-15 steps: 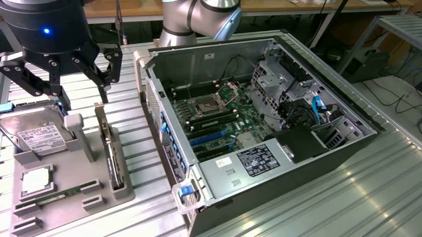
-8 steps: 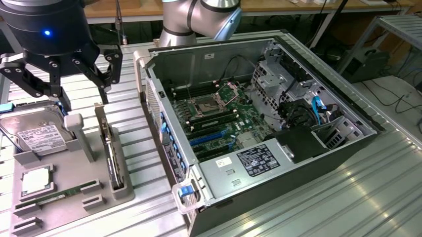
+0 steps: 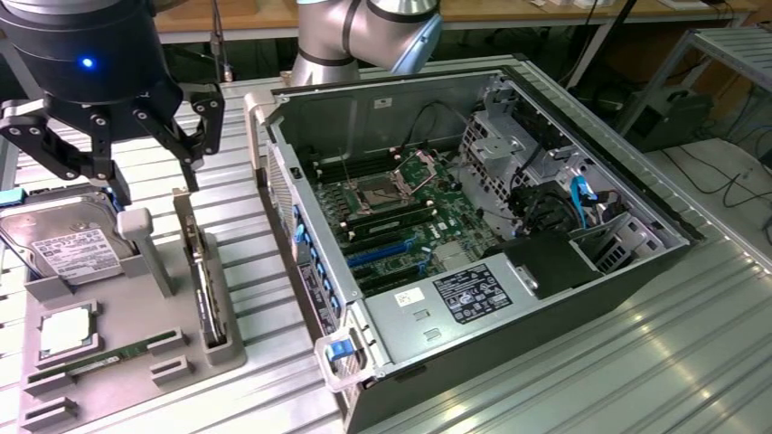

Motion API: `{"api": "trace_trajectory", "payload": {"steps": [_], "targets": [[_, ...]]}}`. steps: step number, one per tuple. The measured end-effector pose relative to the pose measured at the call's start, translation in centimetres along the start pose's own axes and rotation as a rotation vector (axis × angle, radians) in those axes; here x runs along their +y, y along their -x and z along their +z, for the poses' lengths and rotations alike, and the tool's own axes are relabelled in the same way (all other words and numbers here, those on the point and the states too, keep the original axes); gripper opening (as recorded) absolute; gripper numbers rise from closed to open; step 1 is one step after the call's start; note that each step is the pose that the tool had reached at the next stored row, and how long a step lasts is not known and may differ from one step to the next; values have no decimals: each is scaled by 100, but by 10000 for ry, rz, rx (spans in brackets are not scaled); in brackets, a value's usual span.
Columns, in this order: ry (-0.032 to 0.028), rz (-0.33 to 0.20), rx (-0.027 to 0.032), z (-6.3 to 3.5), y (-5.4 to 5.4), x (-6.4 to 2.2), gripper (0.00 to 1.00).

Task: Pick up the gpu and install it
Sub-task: 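Pick up the gpu and move the gpu toward the slot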

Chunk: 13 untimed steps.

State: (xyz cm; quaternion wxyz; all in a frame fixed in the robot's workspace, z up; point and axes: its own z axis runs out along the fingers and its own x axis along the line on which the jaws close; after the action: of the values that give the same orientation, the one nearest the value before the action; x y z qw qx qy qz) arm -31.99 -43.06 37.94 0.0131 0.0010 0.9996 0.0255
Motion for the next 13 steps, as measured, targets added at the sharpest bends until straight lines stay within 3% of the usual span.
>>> {"api": "trace_trajectory", "payload": {"steps": [13], "targets": [[19, -11, 0, 33, -1, -21, 60]]}}
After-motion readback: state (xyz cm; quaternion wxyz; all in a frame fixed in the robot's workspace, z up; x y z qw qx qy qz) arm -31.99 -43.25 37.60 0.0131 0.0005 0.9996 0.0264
